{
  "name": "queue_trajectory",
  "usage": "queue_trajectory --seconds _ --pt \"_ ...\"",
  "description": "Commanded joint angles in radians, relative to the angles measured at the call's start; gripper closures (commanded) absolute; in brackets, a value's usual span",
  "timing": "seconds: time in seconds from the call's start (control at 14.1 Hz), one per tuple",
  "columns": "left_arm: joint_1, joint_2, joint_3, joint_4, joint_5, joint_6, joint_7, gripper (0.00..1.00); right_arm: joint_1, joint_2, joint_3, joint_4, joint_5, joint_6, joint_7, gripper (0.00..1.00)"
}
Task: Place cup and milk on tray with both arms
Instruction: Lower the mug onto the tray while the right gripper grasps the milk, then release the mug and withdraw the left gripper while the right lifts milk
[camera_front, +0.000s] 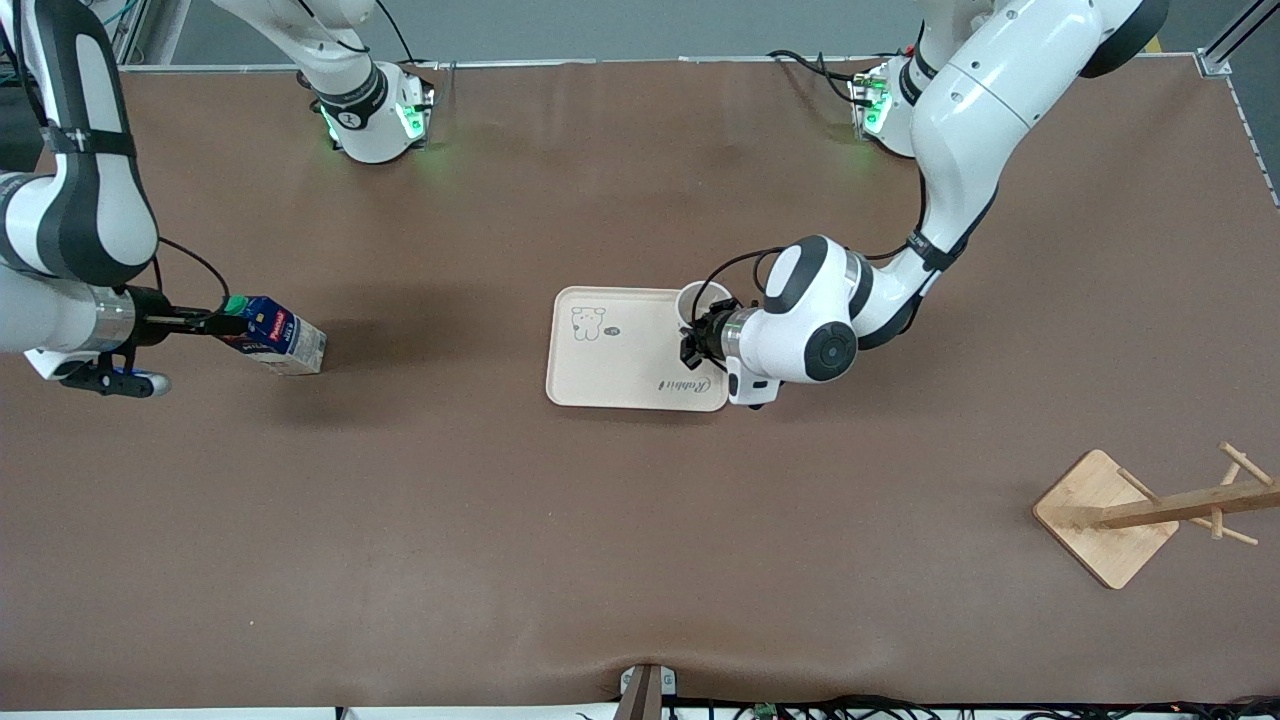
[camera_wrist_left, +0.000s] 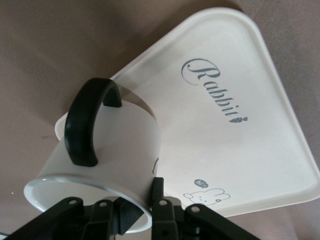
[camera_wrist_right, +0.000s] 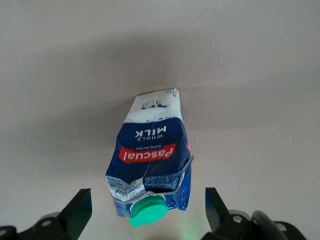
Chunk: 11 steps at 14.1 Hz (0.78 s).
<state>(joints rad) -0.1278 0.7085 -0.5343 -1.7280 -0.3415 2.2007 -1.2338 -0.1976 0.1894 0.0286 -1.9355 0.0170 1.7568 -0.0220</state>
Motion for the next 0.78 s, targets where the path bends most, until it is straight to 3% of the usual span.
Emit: queue_trajectory --seconds 0.0,0.07,0.28,0.36,0.43,0.5,0.57,0.71 --pt "-0.003 0.014 -0.003 0.036 -0.037 -0.004 -0.021 0.22 0.0 -0.071 0.01 -0.101 -0.002 0.033 -0.012 0.0" --pt "-0.001 0.014 -0.003 0.045 -0.036 -0.004 -0.021 0.0 0.006 -0.071 0.01 -0.127 -0.003 0.065 -0.013 0.0" --pt "0.008 0.005 -0.001 0.091 -0.037 -0.009 -0.024 0.0 0.006 -0.087 0.01 -0.203 -0.046 0.194 -0.018 0.0" --pt "0.019 -0.007 -0.003 0.102 -0.03 -0.015 -0.035 0.0 0.006 -0.084 0.01 -0.209 -0.046 0.201 -0.016 0.27" --pt "0.031 -0.032 -0.001 0.106 -0.025 -0.024 -0.039 0.0 0.007 -0.079 0.01 -0.209 -0.048 0.199 -0.016 0.65" --pt "0.052 -0.061 -0.003 0.119 -0.013 -0.05 -0.039 0.0 0.007 -0.077 0.01 -0.204 -0.048 0.195 -0.016 0.91" --pt "0.069 -0.089 -0.003 0.146 0.03 -0.093 -0.039 0.0 0.014 -0.08 0.011 -0.203 -0.048 0.188 -0.016 1.0" --pt "0.106 -0.121 -0.004 0.227 0.175 -0.217 -0.039 0.0 0.05 -0.087 0.011 -0.175 -0.049 0.144 -0.001 1.0"
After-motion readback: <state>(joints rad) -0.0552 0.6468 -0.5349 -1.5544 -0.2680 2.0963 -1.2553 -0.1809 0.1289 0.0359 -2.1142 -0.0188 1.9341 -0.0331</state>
